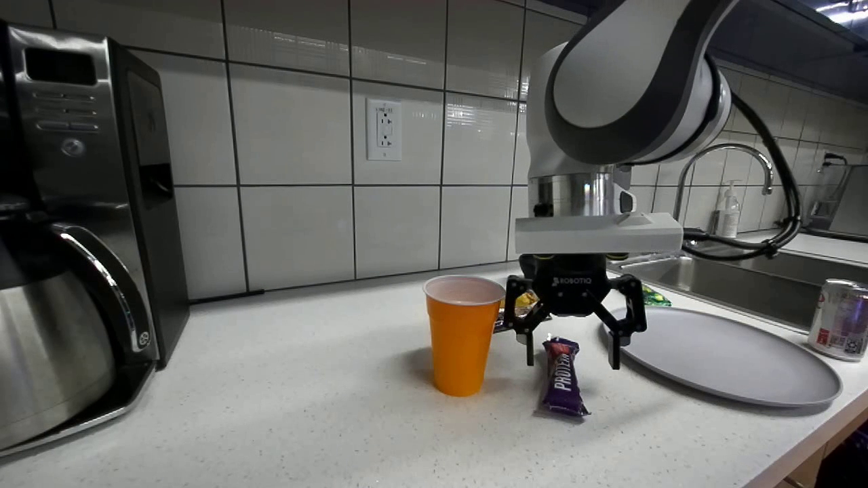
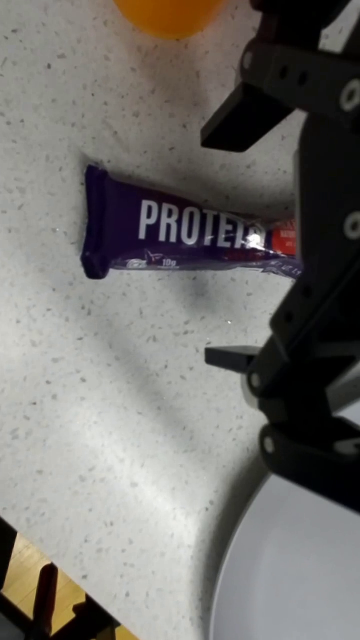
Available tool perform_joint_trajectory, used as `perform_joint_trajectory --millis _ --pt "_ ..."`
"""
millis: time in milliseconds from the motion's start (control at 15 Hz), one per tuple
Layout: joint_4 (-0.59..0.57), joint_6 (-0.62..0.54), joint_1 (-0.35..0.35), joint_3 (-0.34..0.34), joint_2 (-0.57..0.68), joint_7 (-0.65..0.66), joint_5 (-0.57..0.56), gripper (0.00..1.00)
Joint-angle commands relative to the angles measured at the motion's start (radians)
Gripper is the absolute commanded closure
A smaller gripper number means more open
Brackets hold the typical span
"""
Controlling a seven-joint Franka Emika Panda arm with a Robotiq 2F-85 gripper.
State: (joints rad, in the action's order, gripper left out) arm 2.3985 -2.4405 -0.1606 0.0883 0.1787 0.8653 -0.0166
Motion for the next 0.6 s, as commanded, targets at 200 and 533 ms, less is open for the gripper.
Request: perform_joint_trajectory --millis 200,533 --pt "0.008 -0.02 -0.018 -0.024 0.005 0.056 -0.042 0.0" --pt "0.011 -0.026 -0.021 -0.026 -0.001 0.074 -0.076 0.51"
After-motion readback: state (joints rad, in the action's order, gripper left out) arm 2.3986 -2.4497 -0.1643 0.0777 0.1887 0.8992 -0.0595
